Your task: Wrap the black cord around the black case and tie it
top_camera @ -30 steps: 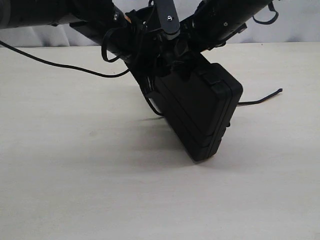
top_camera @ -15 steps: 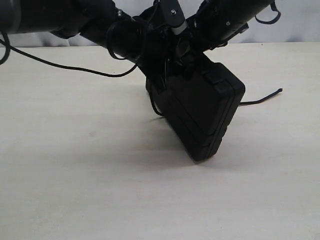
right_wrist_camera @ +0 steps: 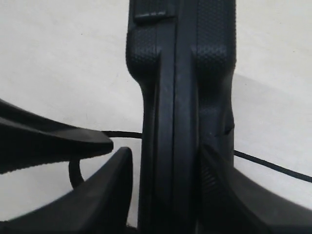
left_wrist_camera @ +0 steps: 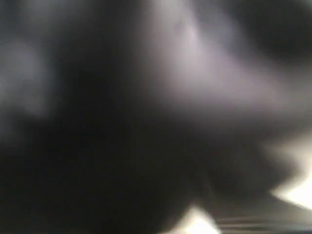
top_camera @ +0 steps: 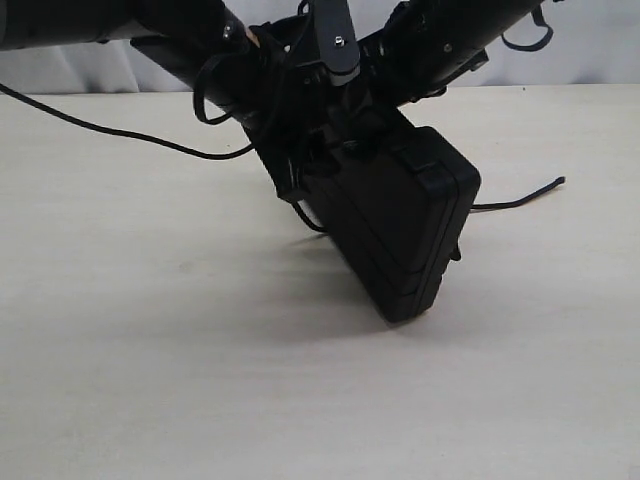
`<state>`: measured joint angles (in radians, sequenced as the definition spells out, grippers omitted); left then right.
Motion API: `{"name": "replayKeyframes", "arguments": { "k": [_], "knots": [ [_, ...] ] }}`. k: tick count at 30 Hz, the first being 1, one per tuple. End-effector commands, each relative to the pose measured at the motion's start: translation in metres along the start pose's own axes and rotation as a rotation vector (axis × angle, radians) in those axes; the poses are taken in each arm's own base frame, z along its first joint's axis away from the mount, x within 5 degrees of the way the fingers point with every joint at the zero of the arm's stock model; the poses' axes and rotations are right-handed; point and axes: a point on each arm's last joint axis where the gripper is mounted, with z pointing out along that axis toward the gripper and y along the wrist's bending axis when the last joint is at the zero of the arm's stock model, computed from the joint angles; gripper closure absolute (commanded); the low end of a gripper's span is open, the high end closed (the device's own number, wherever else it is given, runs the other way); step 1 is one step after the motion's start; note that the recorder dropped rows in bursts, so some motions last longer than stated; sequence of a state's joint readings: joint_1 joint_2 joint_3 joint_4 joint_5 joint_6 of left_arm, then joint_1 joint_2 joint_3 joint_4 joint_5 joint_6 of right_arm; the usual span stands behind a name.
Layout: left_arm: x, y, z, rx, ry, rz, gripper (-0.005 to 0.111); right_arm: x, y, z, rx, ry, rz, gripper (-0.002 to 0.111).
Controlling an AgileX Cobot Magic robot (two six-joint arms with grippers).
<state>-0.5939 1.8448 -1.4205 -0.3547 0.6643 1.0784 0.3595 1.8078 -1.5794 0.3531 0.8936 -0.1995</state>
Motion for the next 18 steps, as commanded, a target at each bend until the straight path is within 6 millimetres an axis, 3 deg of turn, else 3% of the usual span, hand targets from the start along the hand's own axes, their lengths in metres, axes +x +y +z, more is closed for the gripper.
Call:
{"name": "replayKeyframes", "arguments": {
  "k": [1, 3, 6, 8, 11, 14, 18],
  "knots": [
    [0.009, -0.005, 0.011, 0.039, 0.039, -0.026, 0.044, -0.009, 0.021, -0.021, -0.109, -0.084, 0.061, 0.068],
    [0.011, -0.005, -0.001, 0.027, 0.087, 0.042, 0.047, -0.009, 0.020, -0.021, -0.107, -0.084, 0.060, 0.068],
    [0.021, -0.008, 0.008, 0.068, 0.170, 0.079, 0.069, -0.009, 0.020, -0.021, -0.107, -0.082, 0.060, 0.068],
    [0.021, -0.007, 0.011, 0.060, 0.162, 0.075, 0.071, -0.009, 0.020, -0.021, -0.107, -0.084, 0.060, 0.068],
    [0.009, -0.009, 0.014, 0.075, 0.030, 0.000, 0.105, -0.009, 0.020, -0.021, -0.107, -0.084, 0.060, 0.068],
    [-0.006, -0.009, 0.013, 0.085, -0.133, -0.009, 0.107, -0.009, 0.020, -0.021, -0.107, -0.084, 0.060, 0.068],
    [-0.003, -0.013, 0.014, 0.122, -0.108, 0.012, 0.102, -0.009, 0.020, -0.021, -0.107, -0.084, 0.060, 0.068]
  ]
}}
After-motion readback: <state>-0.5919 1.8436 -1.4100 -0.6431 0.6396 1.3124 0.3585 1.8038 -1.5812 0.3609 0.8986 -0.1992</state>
